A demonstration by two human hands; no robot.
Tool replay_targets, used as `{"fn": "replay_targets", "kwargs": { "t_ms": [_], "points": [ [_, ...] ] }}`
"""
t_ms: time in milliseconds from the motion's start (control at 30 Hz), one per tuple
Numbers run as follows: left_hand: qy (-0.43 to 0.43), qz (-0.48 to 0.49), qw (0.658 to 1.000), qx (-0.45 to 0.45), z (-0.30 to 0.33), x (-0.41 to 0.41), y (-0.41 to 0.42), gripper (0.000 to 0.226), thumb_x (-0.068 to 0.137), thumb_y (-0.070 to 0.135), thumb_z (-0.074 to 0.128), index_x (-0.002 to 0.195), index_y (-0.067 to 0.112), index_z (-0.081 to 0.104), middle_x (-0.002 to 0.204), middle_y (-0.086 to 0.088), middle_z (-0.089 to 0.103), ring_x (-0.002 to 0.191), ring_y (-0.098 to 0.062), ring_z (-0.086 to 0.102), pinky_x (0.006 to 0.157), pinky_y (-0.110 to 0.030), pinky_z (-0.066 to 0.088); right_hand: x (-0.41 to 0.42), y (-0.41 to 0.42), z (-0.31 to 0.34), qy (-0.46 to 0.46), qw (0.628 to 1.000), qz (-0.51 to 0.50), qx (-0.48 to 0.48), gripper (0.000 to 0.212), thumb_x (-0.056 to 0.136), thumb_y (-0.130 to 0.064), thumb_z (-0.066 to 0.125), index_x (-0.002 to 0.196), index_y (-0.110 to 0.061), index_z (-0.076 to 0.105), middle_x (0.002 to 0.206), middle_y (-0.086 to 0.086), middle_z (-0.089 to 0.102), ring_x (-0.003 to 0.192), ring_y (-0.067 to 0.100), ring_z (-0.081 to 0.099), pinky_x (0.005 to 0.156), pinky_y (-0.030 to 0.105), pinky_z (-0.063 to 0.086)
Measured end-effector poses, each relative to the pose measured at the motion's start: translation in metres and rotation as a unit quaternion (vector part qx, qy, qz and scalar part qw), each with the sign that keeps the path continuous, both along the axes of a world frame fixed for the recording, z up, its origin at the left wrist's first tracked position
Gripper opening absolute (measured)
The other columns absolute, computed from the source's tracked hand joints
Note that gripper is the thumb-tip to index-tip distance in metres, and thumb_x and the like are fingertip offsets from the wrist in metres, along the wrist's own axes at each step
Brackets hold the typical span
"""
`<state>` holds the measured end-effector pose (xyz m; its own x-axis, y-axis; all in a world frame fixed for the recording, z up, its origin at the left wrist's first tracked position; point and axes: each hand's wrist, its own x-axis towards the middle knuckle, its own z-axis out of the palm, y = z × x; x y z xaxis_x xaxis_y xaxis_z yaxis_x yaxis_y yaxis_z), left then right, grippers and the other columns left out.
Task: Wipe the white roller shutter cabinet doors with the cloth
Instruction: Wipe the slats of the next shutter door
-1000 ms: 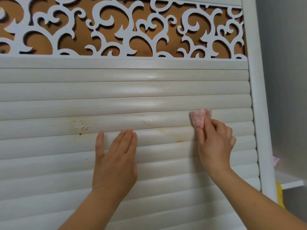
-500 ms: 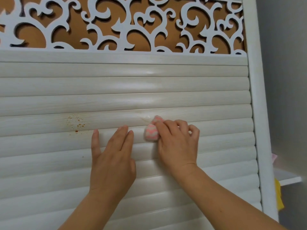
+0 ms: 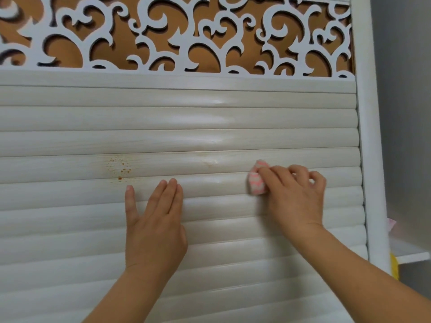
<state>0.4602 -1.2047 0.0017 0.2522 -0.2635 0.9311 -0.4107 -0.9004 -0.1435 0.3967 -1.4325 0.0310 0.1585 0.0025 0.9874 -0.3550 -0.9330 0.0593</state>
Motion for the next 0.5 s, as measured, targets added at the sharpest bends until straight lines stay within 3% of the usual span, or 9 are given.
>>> {"fn": "replay_targets", "kwargs": {
  "t_ms": [167, 300, 500],
  "points": [
    [0.003, -0.003, 1.000, -0.004, -0.002, 0.001, -0.003, 0.063, 0.070, 0.015, 0.028, 0.122, -0.002, 0.058, 0.129, -0.013, 0.057, 0.119, -0.028, 0.055, 0.109, -0.056, 0.010, 0.009, 0.023, -0.006, -0.035, 0.998, -0.001, 0.051, 0.043, 0.069, -0.015, 0.055, 0.109, -0.024, 0.066, 0.100, -0.005, 0.068, 0.093, 0.023, 0.044, 0.076, 0.033, 0.021],
    [-0.003, -0.010, 1.000, 0.001, -0.002, 0.004, 0.000, 0.064, 0.069, 0.014, 0.027, 0.122, -0.002, 0.059, 0.130, -0.013, 0.057, 0.119, -0.028, 0.055, 0.108, -0.056, 0.011, 0.024, 0.068, -0.005, -0.010, 1.000, 0.025, 0.002, 0.046, 0.070, -0.020, 0.041, 0.108, -0.024, 0.067, 0.102, -0.005, 0.067, 0.087, 0.026, 0.056, 0.078, 0.035, 0.023],
    [-0.015, -0.006, 0.999, 0.046, -0.001, 0.006, 0.012, 0.064, 0.069, 0.011, 0.029, 0.125, 0.002, 0.057, 0.134, -0.010, 0.054, 0.123, -0.024, 0.052, 0.106, -0.061, 0.013, 0.027, 0.085, 0.004, 0.028, 0.994, 0.066, -0.087, 0.048, 0.075, -0.021, 0.036, 0.112, -0.025, 0.066, 0.105, -0.006, 0.066, 0.093, 0.025, 0.050, 0.084, 0.038, 0.025]
  ]
}}
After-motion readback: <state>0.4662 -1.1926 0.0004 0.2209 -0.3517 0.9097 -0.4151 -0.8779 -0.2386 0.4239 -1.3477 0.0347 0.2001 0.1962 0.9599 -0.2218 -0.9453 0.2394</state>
